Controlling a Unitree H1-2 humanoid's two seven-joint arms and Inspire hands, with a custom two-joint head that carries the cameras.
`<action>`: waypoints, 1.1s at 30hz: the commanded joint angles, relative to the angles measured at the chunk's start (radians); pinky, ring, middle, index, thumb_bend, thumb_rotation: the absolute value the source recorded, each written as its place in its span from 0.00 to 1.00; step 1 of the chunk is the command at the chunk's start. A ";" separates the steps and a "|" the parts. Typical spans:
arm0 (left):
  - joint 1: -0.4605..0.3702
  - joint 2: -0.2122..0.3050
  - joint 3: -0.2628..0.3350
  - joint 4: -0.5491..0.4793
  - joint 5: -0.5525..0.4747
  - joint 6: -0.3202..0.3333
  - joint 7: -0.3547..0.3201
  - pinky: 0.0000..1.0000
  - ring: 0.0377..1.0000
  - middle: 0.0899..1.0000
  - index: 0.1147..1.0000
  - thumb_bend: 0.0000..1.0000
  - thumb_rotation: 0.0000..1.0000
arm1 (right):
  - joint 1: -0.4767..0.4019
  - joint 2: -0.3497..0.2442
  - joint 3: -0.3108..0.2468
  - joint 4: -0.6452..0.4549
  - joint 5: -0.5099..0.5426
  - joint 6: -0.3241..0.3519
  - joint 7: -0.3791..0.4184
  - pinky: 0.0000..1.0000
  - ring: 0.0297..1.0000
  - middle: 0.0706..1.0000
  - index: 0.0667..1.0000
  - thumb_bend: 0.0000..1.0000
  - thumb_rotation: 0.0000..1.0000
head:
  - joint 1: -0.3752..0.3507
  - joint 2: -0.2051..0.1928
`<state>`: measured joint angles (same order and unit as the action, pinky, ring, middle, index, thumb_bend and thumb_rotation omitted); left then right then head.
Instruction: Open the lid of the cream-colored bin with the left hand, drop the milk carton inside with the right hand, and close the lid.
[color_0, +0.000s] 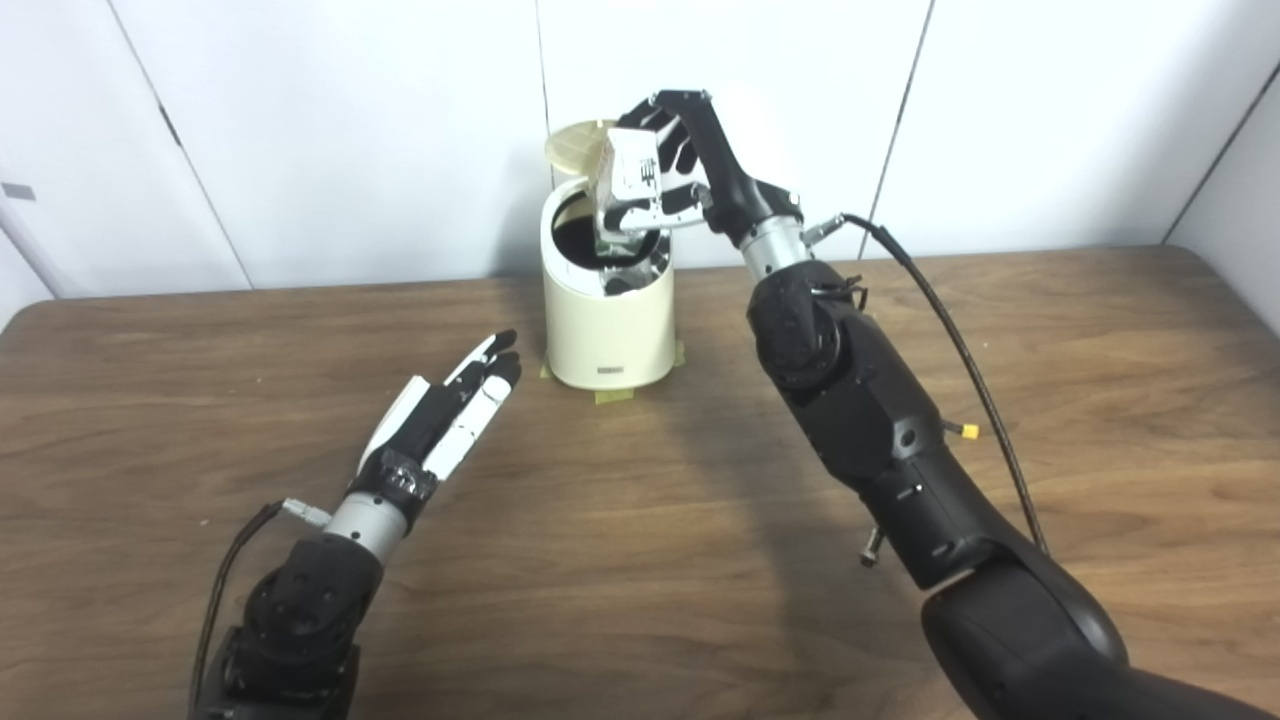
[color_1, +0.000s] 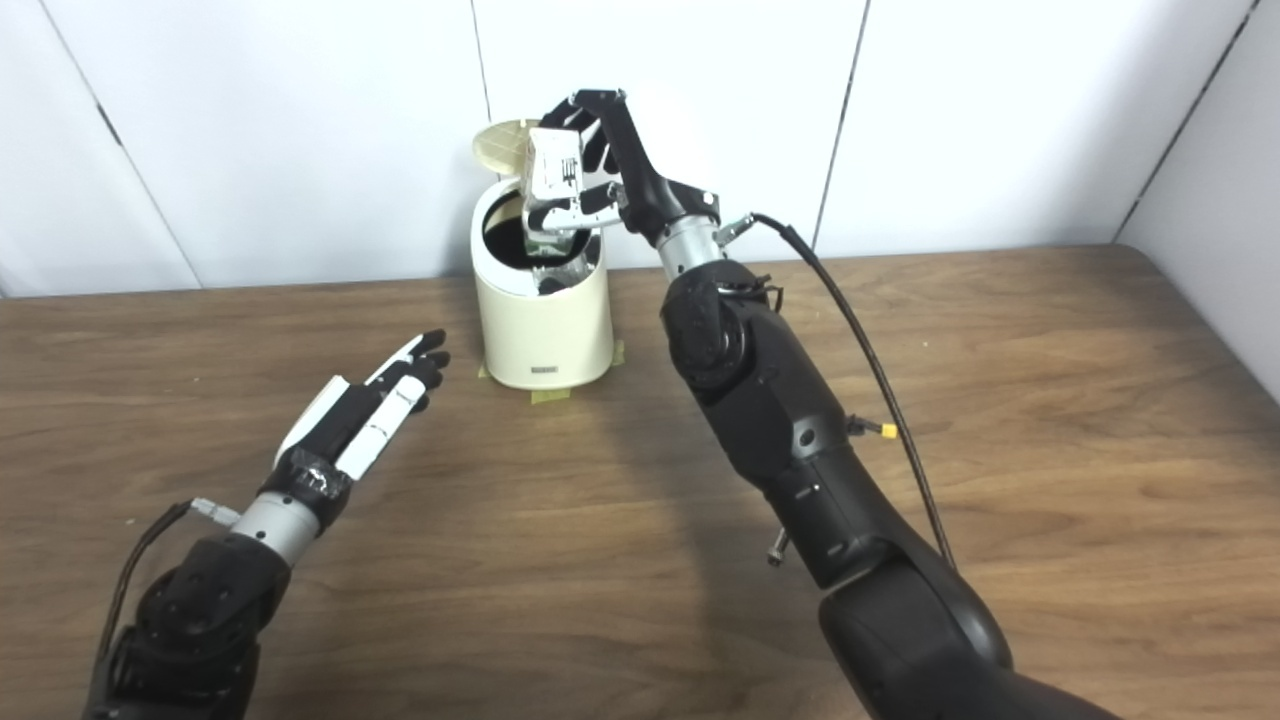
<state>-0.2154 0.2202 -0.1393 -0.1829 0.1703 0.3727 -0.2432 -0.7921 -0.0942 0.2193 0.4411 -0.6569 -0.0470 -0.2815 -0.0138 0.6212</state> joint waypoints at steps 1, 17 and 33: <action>-0.038 -0.005 0.000 -0.042 0.010 -0.009 0.014 0.93 0.94 0.95 0.98 0.64 1.00 | -0.087 -0.012 -0.011 -0.019 0.004 -0.049 -0.048 0.35 0.40 0.47 0.46 0.50 0.00 | -0.001 0.001; -0.033 -0.011 0.004 -0.038 0.014 -0.024 0.022 0.94 0.95 0.94 0.97 0.63 1.00 | -0.055 -0.051 0.032 -0.061 -0.077 0.048 0.019 0.55 0.63 0.67 0.75 0.93 0.18 | -0.008 0.006; -0.036 -0.009 0.004 -0.027 0.022 -0.020 0.028 0.93 0.95 0.95 0.96 0.63 1.00 | -0.033 -0.042 -0.019 -0.073 0.014 -0.042 -0.038 0.41 0.43 0.48 0.50 0.59 0.02 | -0.020 -0.002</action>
<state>-0.2154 0.2089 -0.1389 -0.1922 0.1790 0.3776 -0.2343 -0.7845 -0.1380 0.2191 0.4130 -0.6609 -0.0531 -0.2843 -0.0322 0.6182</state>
